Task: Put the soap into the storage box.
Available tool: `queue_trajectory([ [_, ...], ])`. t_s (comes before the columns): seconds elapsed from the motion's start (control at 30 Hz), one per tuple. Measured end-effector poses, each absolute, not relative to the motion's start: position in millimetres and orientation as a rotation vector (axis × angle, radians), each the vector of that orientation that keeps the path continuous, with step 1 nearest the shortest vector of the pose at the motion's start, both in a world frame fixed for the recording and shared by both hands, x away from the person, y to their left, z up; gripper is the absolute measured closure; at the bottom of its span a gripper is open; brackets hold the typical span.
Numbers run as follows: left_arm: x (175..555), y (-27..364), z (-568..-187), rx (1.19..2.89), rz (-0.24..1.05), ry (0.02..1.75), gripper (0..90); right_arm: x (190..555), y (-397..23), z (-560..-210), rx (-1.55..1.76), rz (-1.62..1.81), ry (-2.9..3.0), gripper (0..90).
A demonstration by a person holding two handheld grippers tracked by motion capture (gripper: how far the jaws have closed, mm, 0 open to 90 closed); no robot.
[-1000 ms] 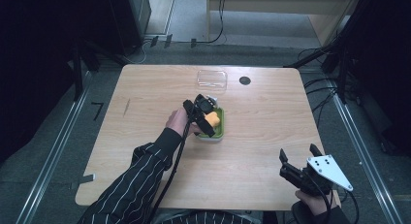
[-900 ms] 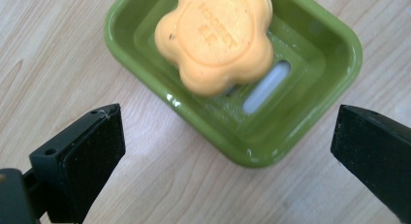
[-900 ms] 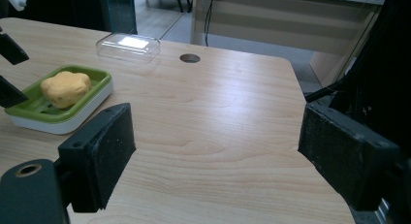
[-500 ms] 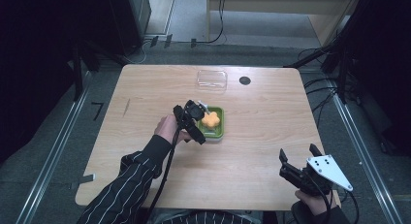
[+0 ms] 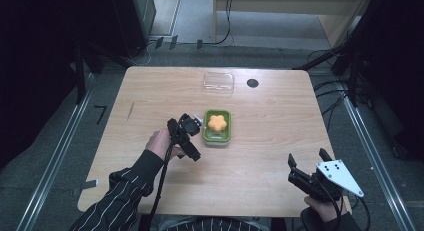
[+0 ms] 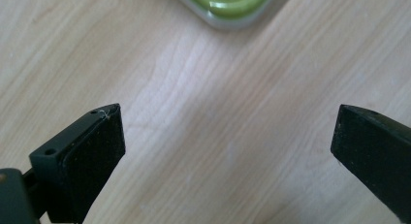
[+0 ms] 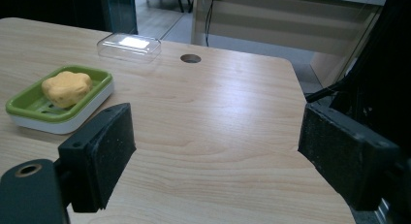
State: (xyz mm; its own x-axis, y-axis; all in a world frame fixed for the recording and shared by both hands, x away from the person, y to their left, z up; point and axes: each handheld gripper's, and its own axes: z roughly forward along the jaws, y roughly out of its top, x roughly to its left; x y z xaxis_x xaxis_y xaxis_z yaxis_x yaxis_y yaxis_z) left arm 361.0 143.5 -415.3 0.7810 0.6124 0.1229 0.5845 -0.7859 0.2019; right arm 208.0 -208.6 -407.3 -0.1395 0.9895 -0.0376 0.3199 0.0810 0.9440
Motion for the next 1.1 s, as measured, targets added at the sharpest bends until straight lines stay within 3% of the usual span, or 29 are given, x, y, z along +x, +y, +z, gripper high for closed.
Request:
queue_trajectory([
  [1.1,288,207,-449,2.877,0.134,1.024,0.0,208,-209,-407,1.336,1.086,1.577,13.7],
])
